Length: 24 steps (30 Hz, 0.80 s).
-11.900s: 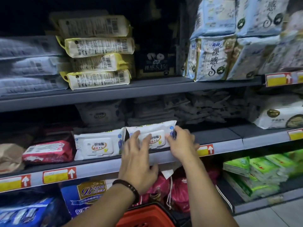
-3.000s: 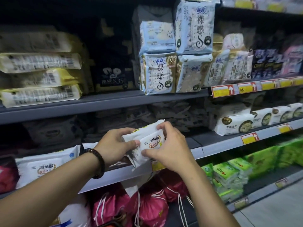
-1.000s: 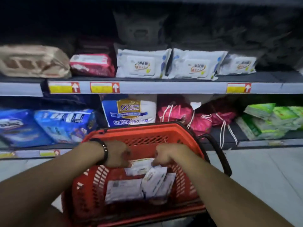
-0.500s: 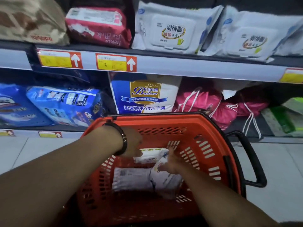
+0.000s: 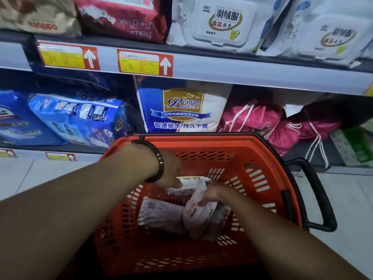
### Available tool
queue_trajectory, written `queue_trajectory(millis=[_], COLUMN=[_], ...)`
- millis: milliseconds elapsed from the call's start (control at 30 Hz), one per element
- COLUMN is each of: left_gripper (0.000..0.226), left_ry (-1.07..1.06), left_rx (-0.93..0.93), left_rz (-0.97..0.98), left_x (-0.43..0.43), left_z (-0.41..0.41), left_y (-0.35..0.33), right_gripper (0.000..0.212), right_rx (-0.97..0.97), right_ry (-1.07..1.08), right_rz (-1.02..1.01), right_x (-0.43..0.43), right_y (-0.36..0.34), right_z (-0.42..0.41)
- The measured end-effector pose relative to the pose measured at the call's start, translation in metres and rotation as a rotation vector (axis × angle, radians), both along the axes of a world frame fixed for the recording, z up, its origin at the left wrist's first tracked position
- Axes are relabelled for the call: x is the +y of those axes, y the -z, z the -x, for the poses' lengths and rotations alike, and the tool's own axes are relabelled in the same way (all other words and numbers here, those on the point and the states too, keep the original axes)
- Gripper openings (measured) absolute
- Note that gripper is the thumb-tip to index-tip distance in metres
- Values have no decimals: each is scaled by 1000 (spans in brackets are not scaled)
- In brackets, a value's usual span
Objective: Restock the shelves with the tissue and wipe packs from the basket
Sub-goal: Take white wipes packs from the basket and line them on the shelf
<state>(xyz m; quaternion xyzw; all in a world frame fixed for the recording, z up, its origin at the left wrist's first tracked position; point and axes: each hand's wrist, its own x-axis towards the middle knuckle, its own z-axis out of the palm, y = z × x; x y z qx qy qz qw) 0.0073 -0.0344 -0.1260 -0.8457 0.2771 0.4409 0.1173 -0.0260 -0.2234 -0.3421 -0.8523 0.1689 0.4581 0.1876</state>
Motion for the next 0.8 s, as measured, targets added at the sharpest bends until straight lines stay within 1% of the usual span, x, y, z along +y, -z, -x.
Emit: queue_trajectory(millis=[100, 133, 200, 267, 300, 433, 567, 667, 800], left_gripper=[59, 58, 56, 55, 56, 56, 56, 56, 52], left_ry=[-1, 0, -8, -16, -18, -25, -20, -11, -43], left_rx=[8, 6, 3, 1, 2, 17, 14, 16, 36], left_rz=[-26, -28, -27, -26, -28, -36, -29, -46, -21], left_x=[1, 1, 0, 2, 2, 1, -1, 0, 0], left_z=[3, 5, 6, 6, 5, 2, -2, -3, -4], left_y=[-3, -4, -6, -6, -5, 0, 2, 3, 1], right_gripper=[65, 63, 68, 68, 69, 83, 71, 72, 69], right_rx=[-171, -244, -377, -477, -497, -377, -301, -275, -296], right_ry=[-98, -150, -275, -312, -314, -255, -301, -308, -356], right_rz=[-124, -114, 15, 123, 139, 45, 55, 55, 70], right_x=[-4, -3, 2, 10, 13, 20, 28, 27, 24], right_y=[-4, -6, -7, -5, -2, 5, 4, 3, 5], right_z=[3, 5, 10, 18, 23, 23, 6, -4, -4])
